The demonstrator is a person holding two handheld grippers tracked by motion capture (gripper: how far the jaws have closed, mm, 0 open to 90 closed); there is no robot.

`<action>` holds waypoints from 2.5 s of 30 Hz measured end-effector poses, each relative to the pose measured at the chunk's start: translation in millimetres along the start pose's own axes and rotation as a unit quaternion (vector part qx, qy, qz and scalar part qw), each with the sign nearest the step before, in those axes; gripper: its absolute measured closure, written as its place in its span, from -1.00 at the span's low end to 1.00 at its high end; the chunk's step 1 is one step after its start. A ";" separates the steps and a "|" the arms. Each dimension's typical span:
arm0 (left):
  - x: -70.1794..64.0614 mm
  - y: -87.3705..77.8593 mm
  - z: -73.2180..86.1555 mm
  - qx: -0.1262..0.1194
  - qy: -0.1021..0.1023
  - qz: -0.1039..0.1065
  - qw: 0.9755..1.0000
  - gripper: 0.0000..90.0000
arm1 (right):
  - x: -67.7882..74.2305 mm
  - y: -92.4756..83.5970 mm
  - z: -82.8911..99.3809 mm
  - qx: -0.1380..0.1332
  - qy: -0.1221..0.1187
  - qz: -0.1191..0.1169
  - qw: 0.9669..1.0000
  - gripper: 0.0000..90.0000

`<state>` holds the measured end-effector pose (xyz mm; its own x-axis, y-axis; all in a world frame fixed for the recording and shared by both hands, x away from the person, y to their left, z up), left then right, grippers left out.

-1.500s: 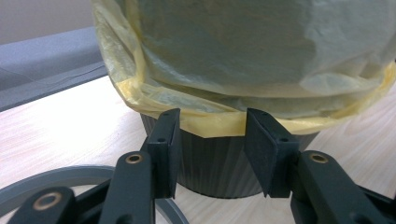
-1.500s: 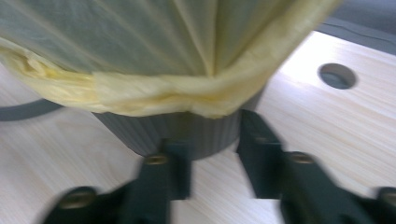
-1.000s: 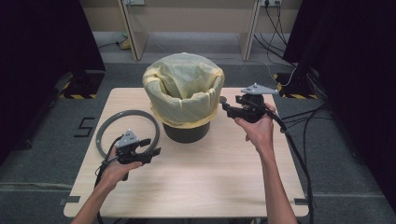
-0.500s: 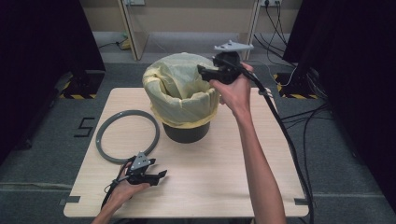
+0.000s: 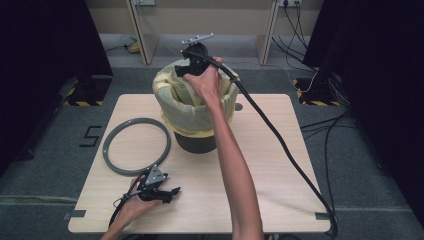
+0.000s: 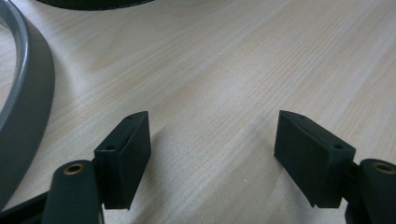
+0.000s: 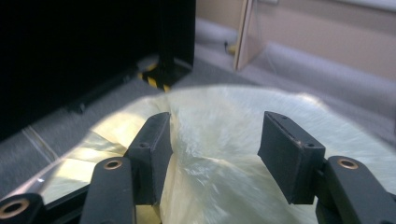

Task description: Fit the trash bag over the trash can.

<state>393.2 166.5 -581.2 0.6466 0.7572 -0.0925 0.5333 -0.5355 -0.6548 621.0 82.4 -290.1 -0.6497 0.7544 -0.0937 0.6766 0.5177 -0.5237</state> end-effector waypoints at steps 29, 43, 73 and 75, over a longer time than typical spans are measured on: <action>-1.1 -0.4 0.5 0.000 0.001 0.001 1.000 -0.41 | -35.6 10.4 24.1 0.052 0.055 0.056 0.996 -0.06; -1.2 -0.4 0.5 0.000 0.001 0.003 1.000 -0.42 | -57.7 41.7 62.0 0.128 0.084 0.088 0.984 -0.09; -2.5 1.4 -1.0 0.001 0.003 0.004 1.000 -0.42 | -6.4 66.0 54.8 0.128 0.053 0.014 0.990 -0.09; -2.4 1.4 -1.0 0.001 0.003 0.004 1.000 -0.42 | -10.2 58.6 47.0 0.112 0.055 0.016 0.992 -0.10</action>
<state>392.9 163.6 -581.1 0.6542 0.7505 -0.0942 0.5270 -0.5416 -0.6550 650.9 86.0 -359.6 -0.5784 0.8153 -0.0264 0.5943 0.3990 -0.6983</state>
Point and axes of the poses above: each handheld gripper's, and its own axes: y roughly forward along the jaws, z roughly out of its underside, x roughly to its left, the point moved 9 cm from there along y, roughly forward along the jaws, and after that the axes turned 6 degrees about -y, right-handed, at the moved point
